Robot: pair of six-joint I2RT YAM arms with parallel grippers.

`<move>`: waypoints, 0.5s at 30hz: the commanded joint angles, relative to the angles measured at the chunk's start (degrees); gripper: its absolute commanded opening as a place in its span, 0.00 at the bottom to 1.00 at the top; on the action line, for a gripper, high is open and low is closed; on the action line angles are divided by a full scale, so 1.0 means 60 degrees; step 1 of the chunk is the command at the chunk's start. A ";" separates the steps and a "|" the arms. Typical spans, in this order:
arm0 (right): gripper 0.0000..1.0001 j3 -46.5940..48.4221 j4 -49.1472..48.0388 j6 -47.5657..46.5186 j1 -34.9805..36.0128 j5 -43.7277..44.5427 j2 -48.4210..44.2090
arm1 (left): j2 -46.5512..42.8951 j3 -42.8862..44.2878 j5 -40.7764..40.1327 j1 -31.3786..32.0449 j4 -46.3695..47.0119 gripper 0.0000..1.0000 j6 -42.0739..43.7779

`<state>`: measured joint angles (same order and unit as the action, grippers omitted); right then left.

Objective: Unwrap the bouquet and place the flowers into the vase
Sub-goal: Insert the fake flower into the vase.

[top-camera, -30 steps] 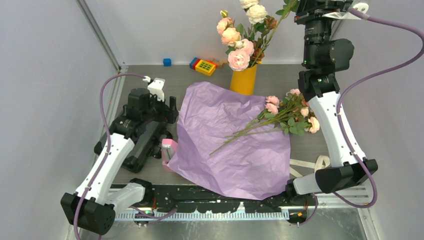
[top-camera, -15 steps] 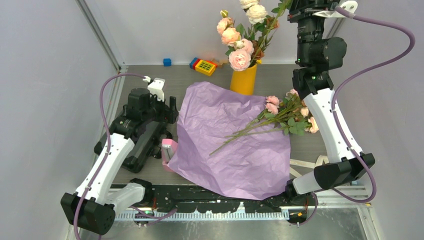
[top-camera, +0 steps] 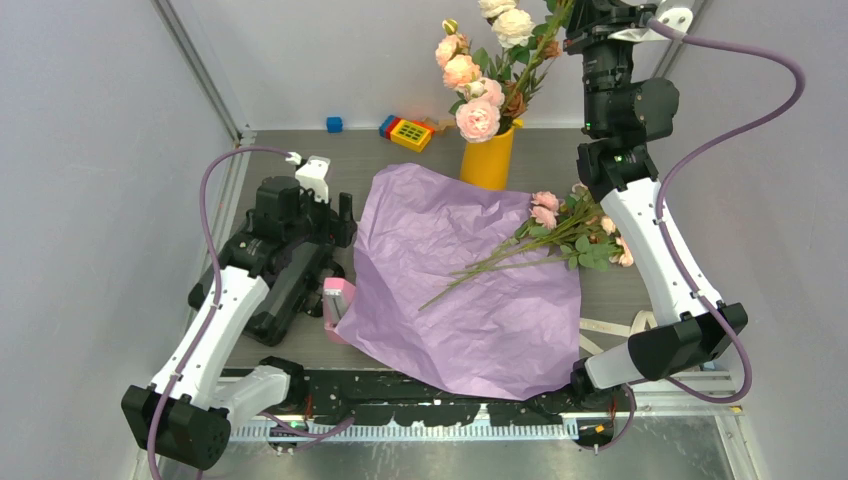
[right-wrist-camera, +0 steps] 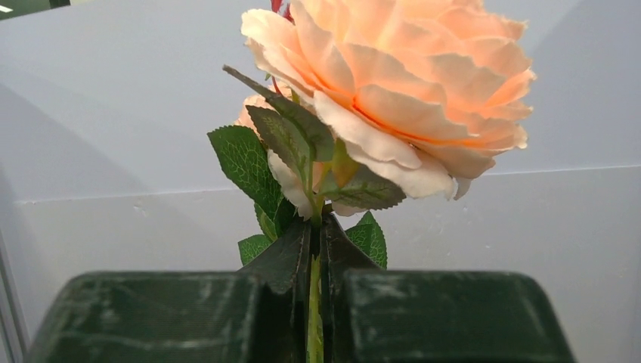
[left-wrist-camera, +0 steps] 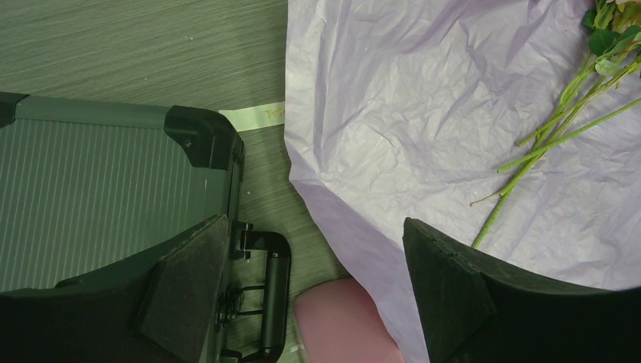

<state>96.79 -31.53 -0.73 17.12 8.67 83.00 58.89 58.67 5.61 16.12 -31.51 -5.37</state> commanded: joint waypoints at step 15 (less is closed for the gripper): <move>0.00 -0.1533 0.0225 -0.0025 0.0529 0.0140 -0.0461 | -0.0040 -0.0046 0.0003 0.0016 0.0360 0.88 0.0133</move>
<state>87.15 -30.50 -0.75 19.57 9.52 82.54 58.92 58.67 5.61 16.12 -31.51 -5.32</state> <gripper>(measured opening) 0.095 0.877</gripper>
